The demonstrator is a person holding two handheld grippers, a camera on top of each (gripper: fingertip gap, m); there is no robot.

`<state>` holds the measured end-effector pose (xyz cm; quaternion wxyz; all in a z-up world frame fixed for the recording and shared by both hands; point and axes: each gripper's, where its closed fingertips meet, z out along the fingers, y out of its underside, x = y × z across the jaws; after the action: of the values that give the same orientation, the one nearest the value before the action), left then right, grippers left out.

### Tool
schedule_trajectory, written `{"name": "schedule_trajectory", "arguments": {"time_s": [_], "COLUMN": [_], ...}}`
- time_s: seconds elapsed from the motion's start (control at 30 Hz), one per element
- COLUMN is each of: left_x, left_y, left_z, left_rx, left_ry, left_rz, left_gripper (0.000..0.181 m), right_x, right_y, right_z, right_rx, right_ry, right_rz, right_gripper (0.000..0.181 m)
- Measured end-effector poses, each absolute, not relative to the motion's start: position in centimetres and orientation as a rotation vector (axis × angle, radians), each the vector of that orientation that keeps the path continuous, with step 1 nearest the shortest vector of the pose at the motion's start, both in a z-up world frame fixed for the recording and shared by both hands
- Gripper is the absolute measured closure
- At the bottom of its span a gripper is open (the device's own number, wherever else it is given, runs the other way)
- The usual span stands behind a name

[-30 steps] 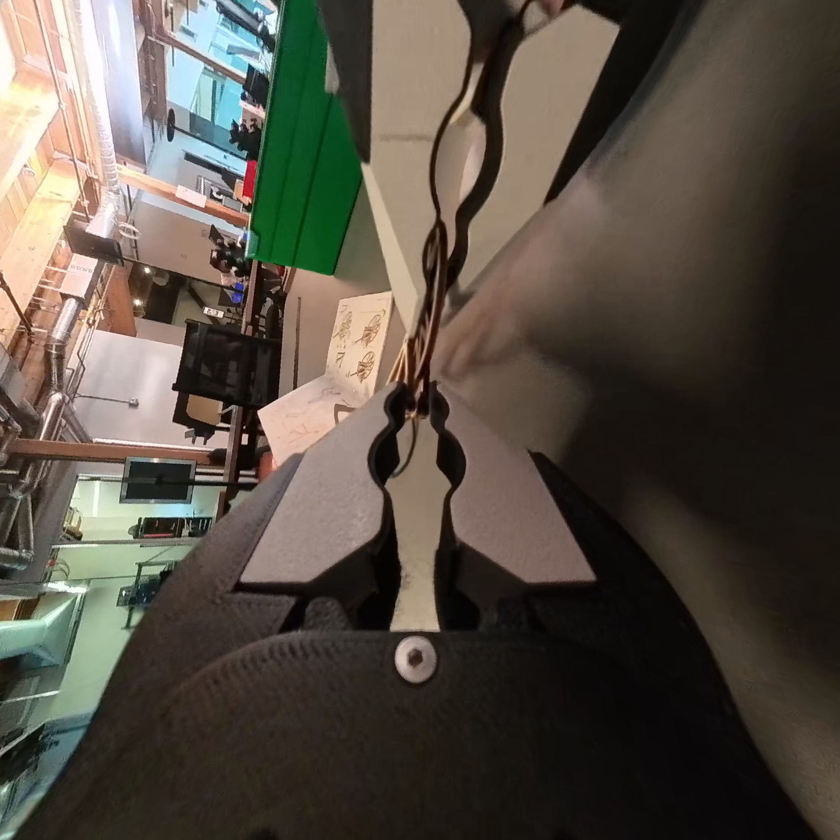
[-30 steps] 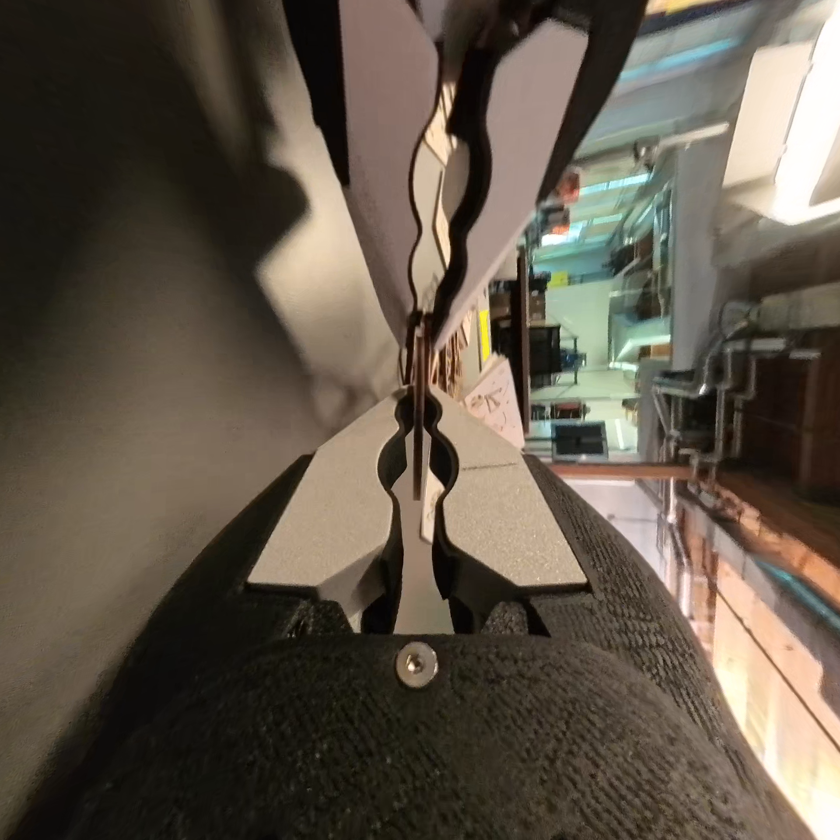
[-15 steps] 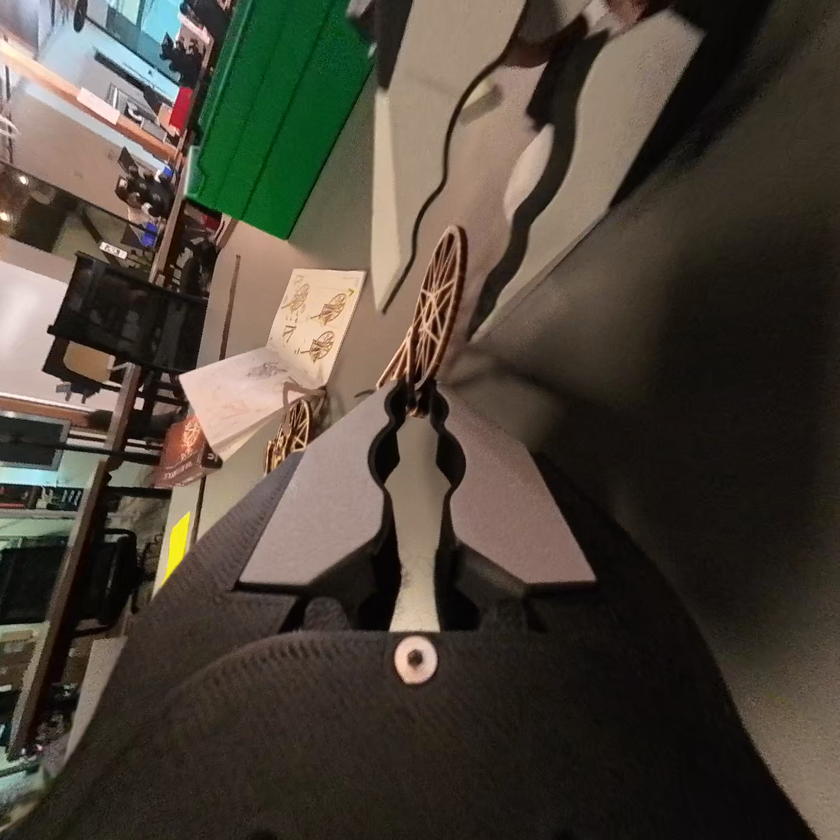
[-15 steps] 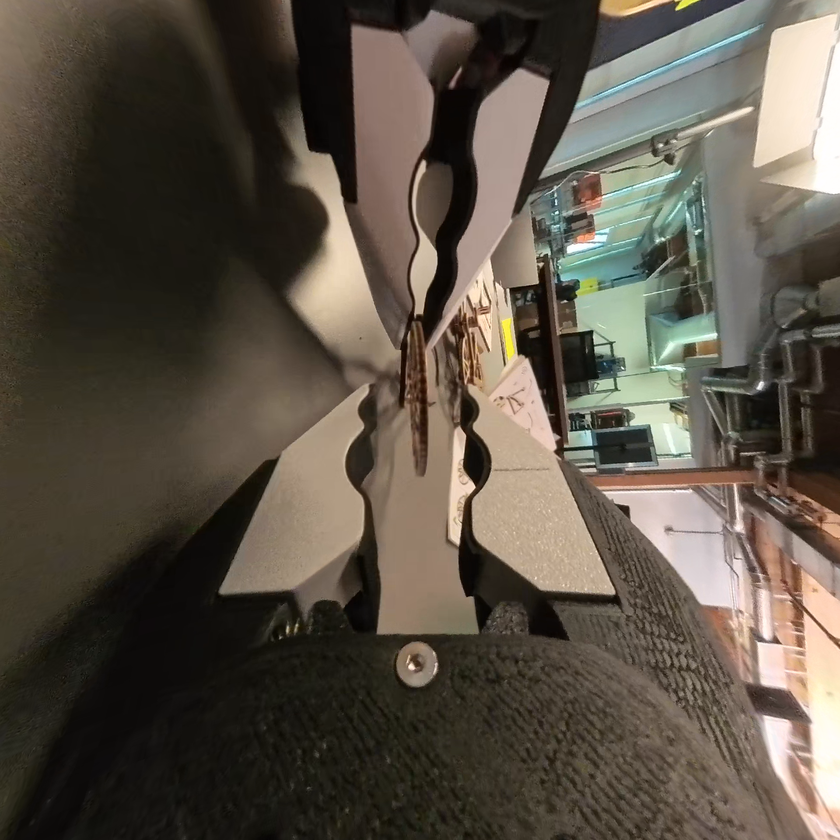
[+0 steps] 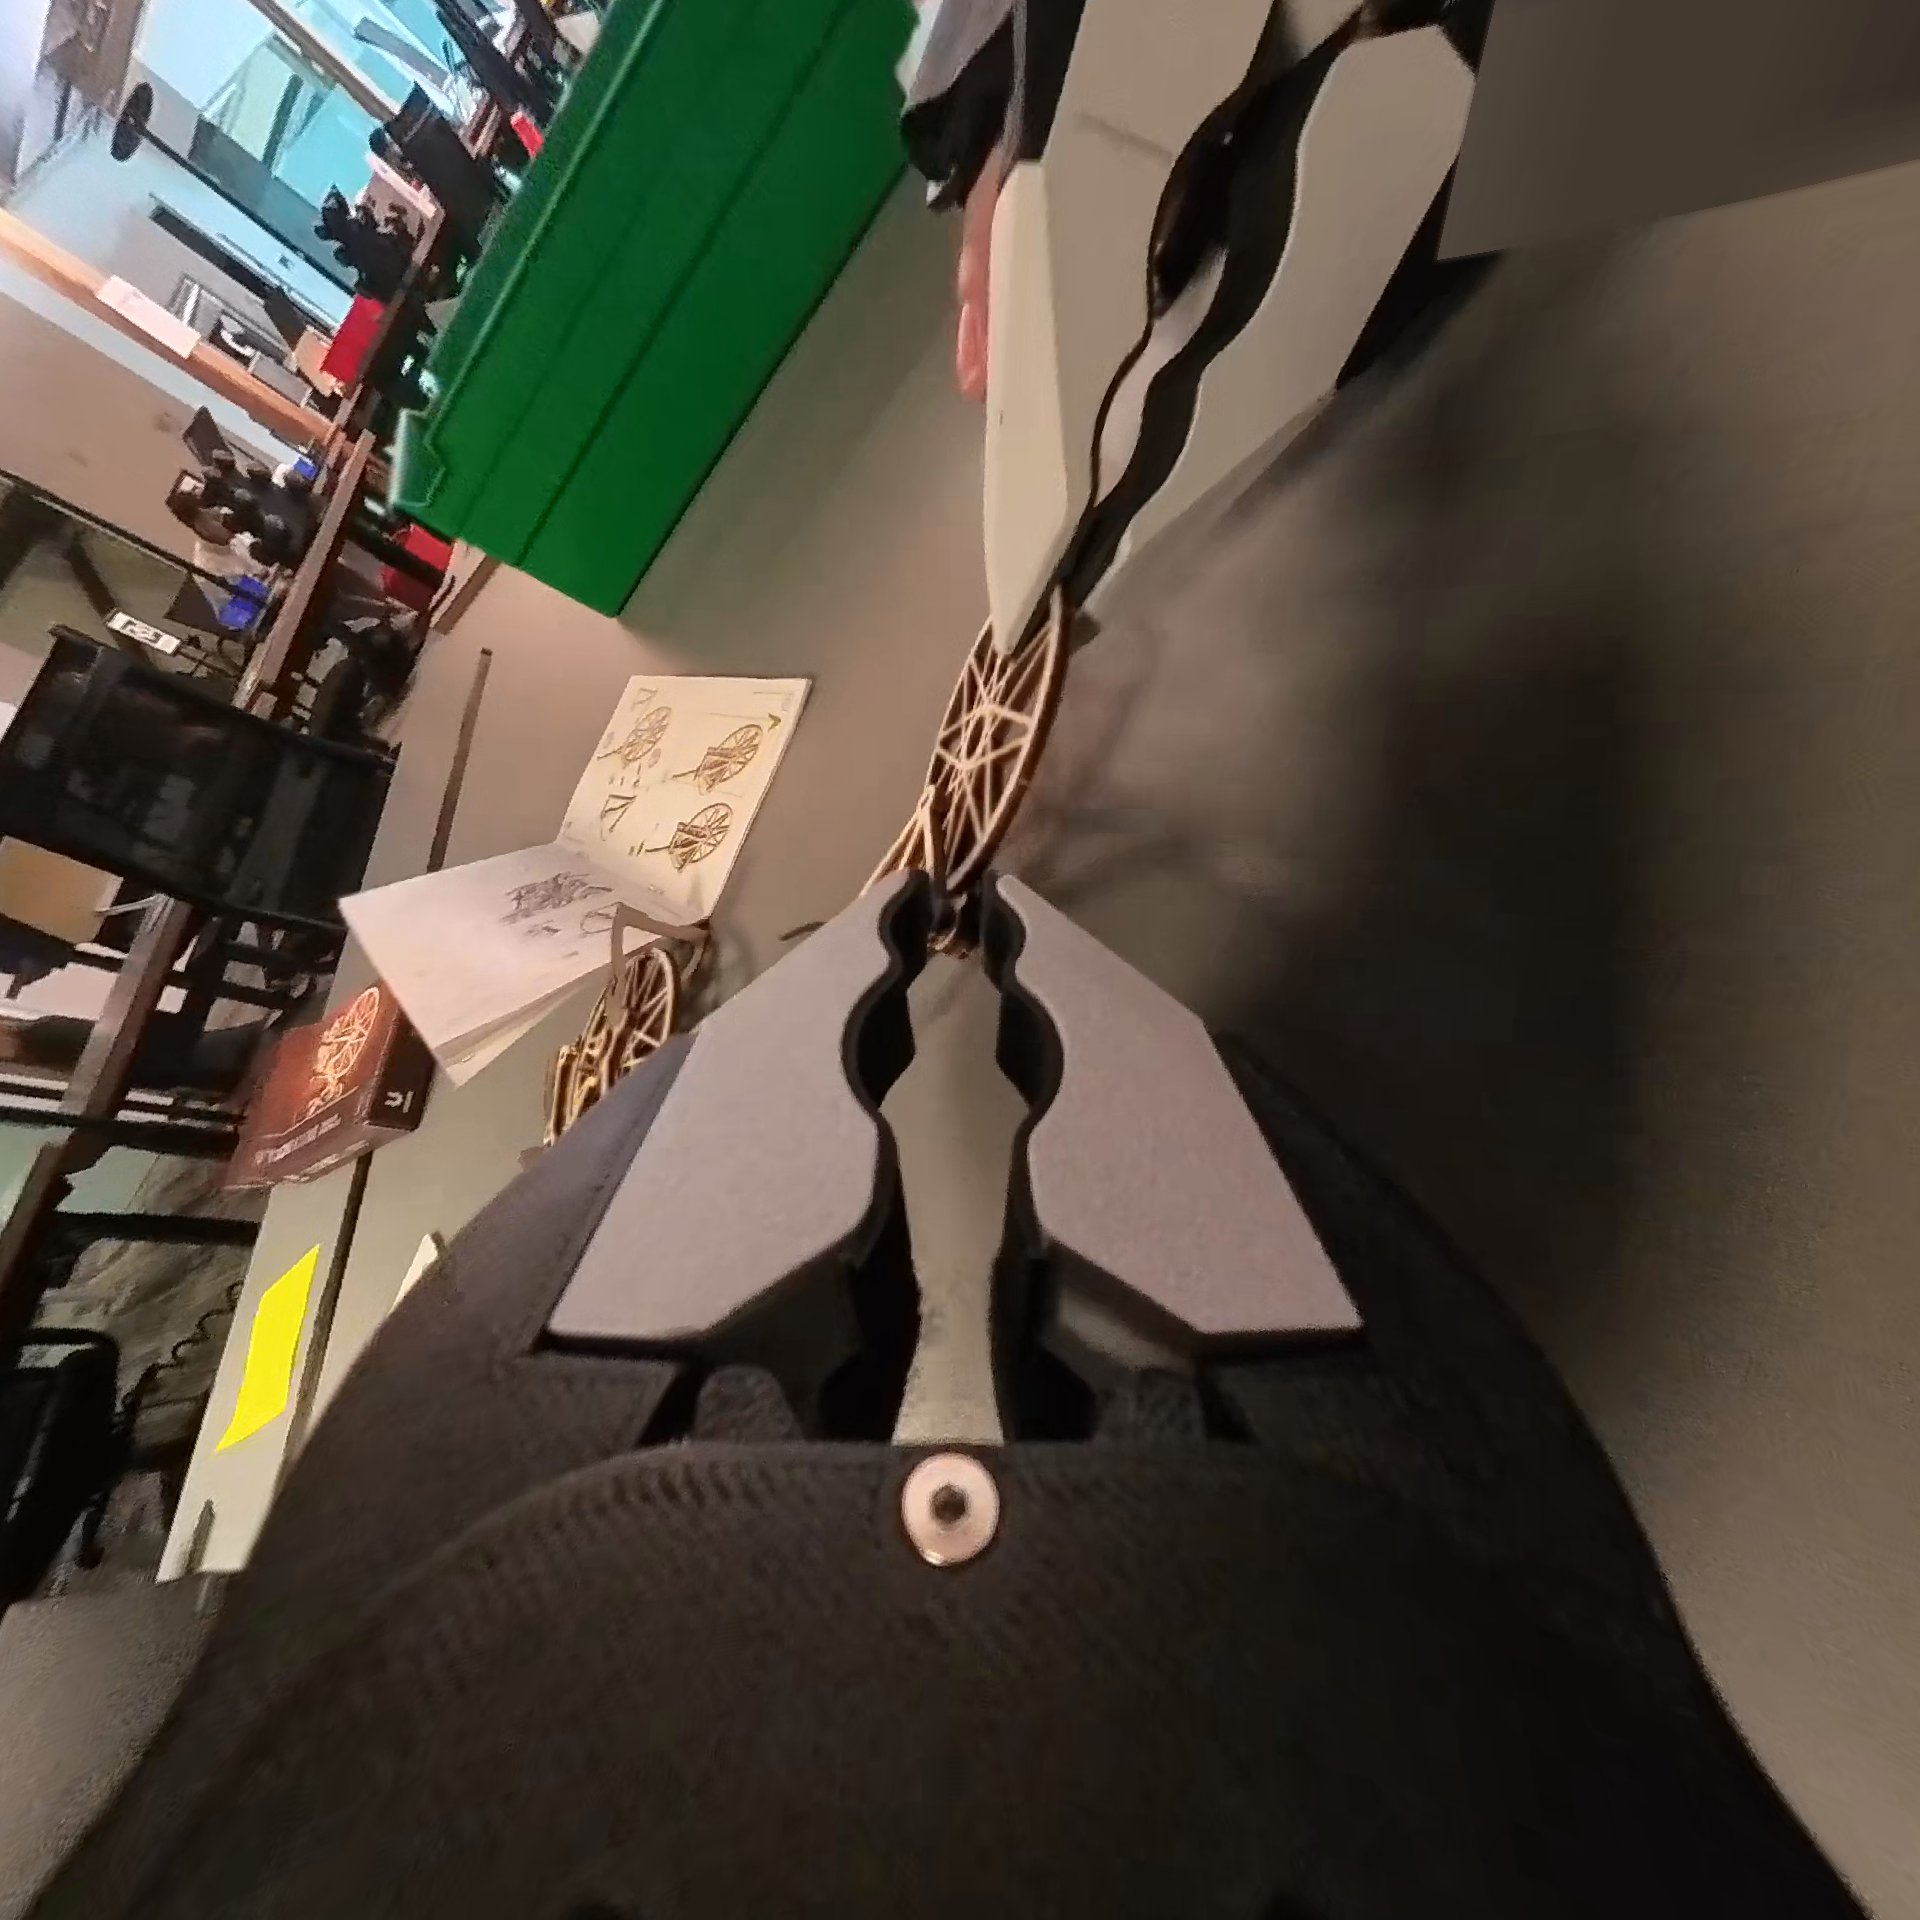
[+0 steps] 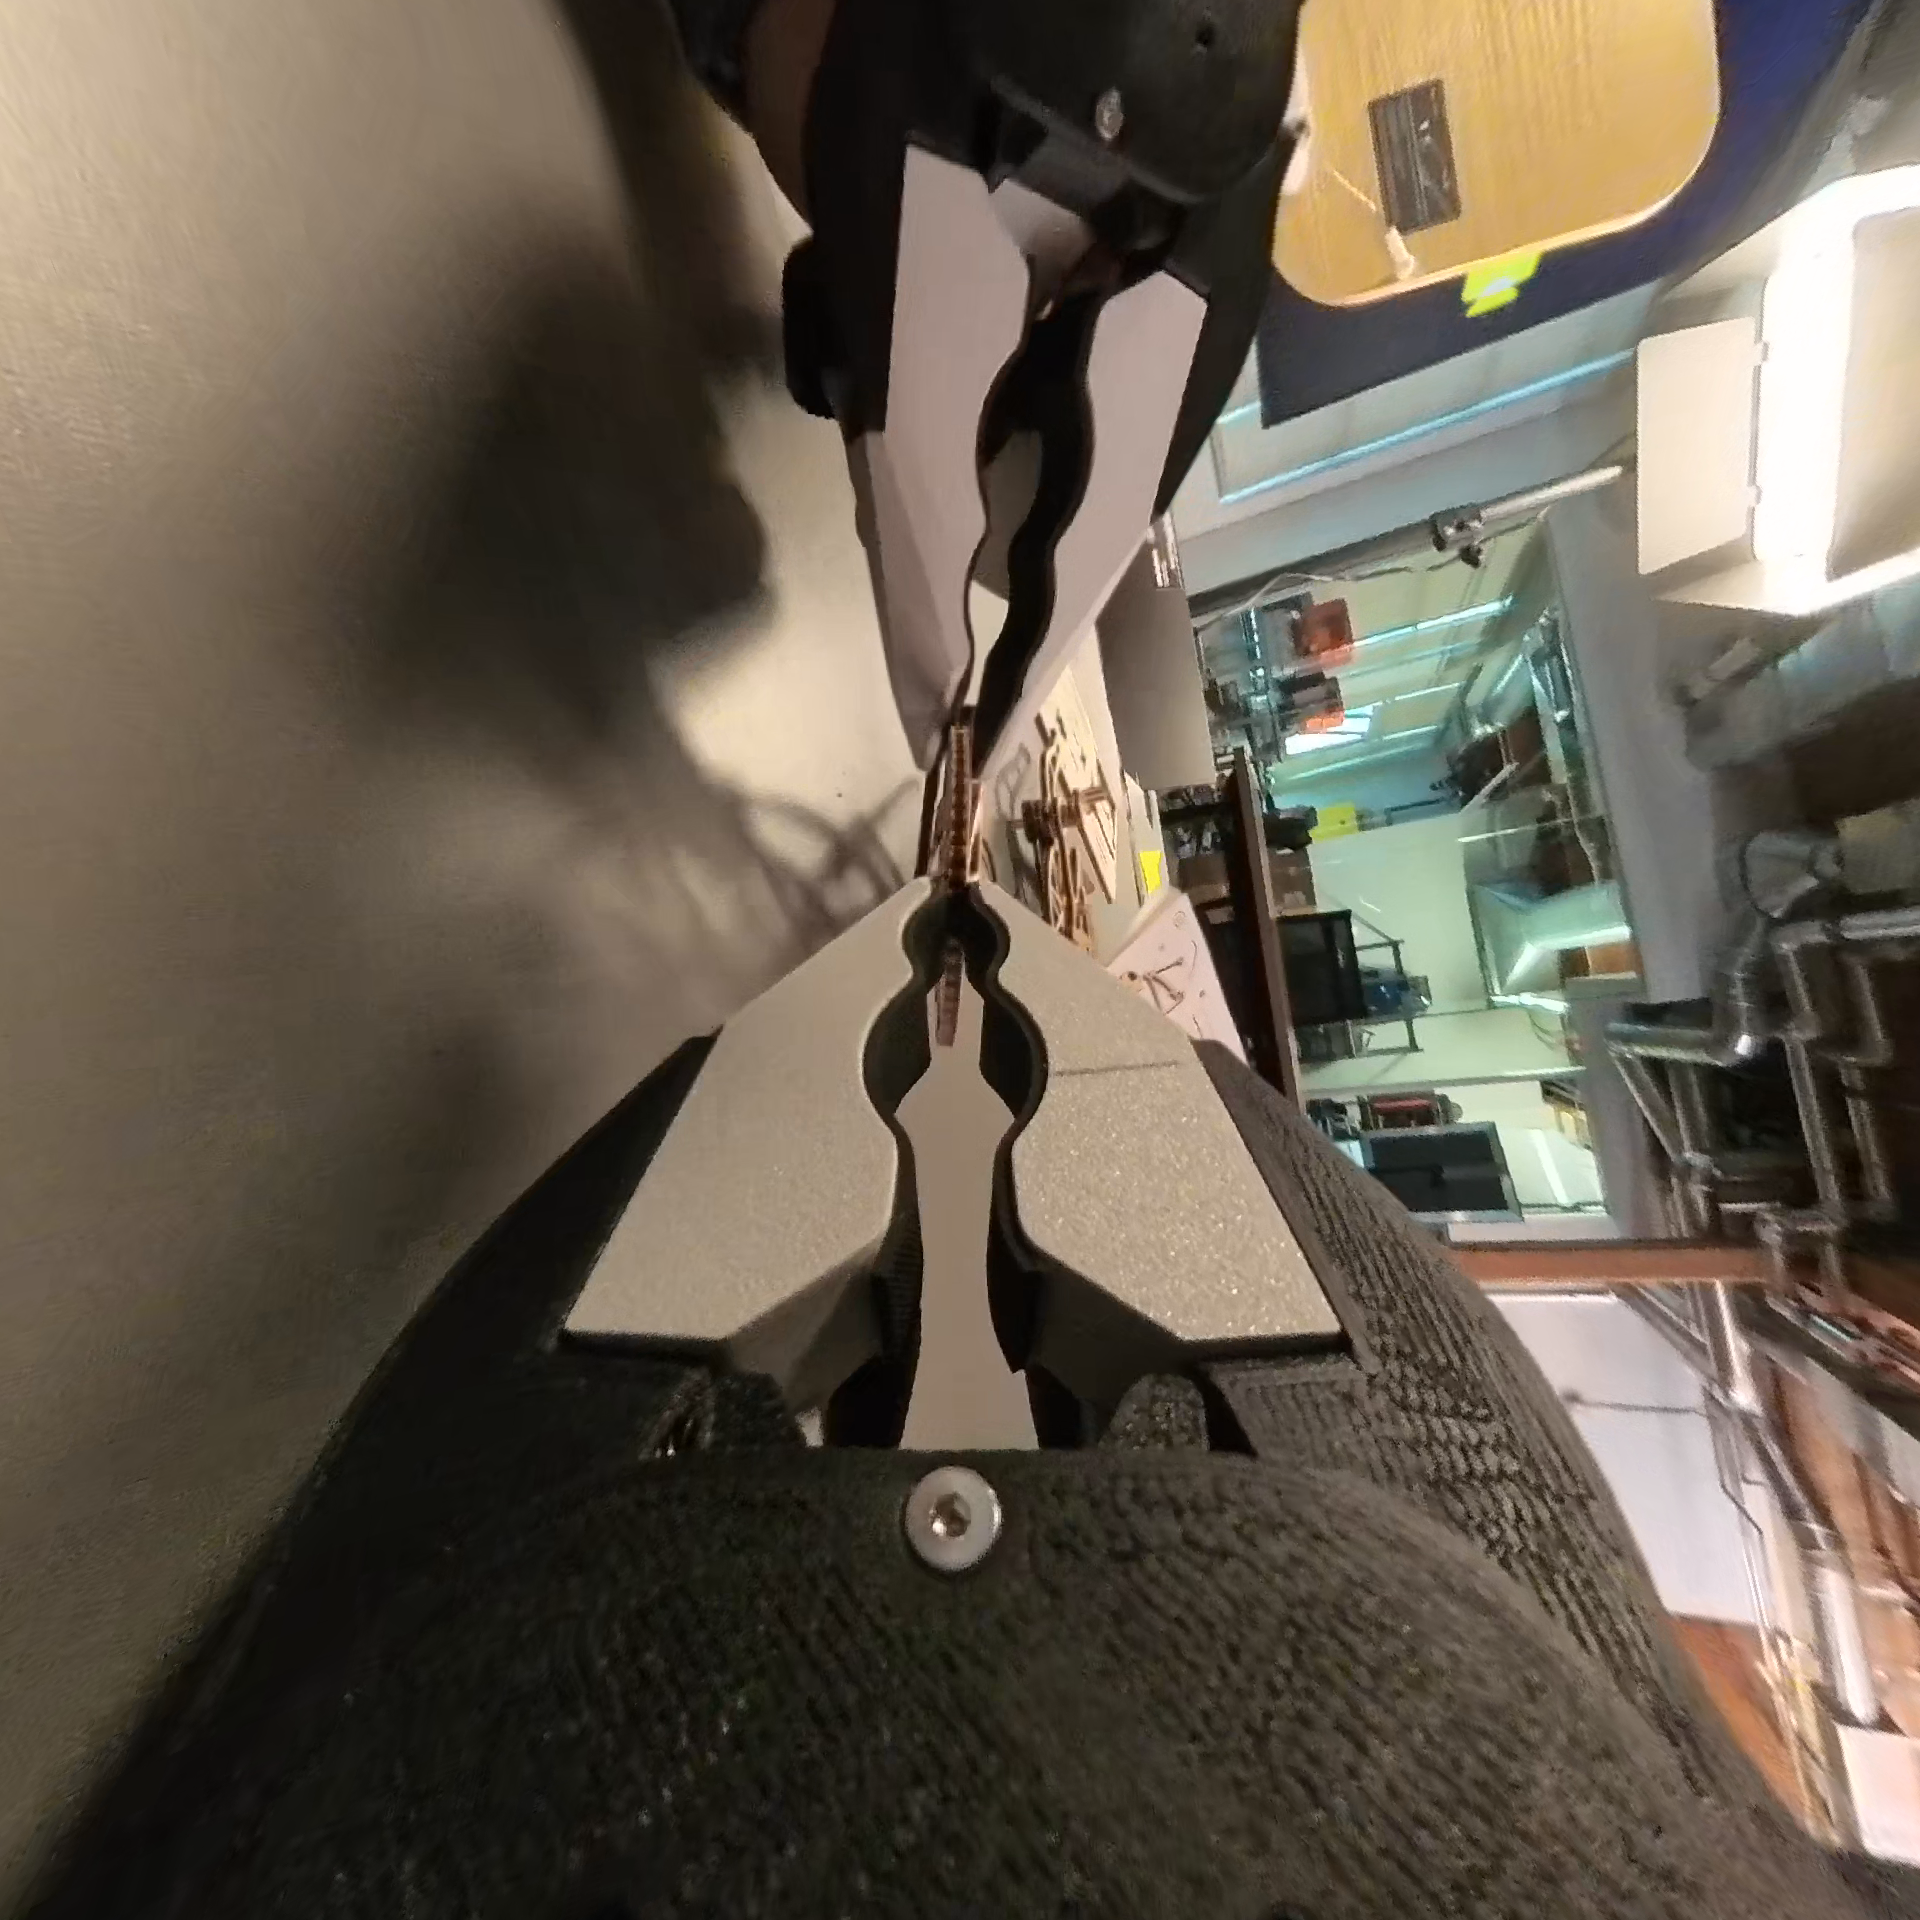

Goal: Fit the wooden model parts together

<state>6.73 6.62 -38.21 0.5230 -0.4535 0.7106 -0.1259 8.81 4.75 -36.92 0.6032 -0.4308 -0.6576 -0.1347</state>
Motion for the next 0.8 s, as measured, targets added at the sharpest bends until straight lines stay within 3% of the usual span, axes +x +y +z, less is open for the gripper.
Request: {"name": "schedule_trajectory", "arguments": {"time_s": [0.3, 0.6, 0.8], "left_x": [6.6, 7.0, 6.1], "left_y": [6.5, 5.7, 6.7], "left_z": [-37.3, -32.2, -32.3], "left_rx": [-1.175, -1.385, -1.517], "left_ry": [1.628, 1.382, 1.242], "left_rz": [-0.561, -1.080, -1.395], "left_gripper": [0.173, 0.173, 0.173], "right_x": [8.8, 9.1, 8.1], "right_y": [4.8, 4.9, 6.6], "right_z": [-36.0, -30.9, -30.7], "right_rx": [-1.022, -1.416, -1.587], "right_ry": [-1.481, -1.319, -1.441], "right_rz": [-0.177, 0.611, 0.802], "right_gripper": [0.181, 0.181, 0.181]}}
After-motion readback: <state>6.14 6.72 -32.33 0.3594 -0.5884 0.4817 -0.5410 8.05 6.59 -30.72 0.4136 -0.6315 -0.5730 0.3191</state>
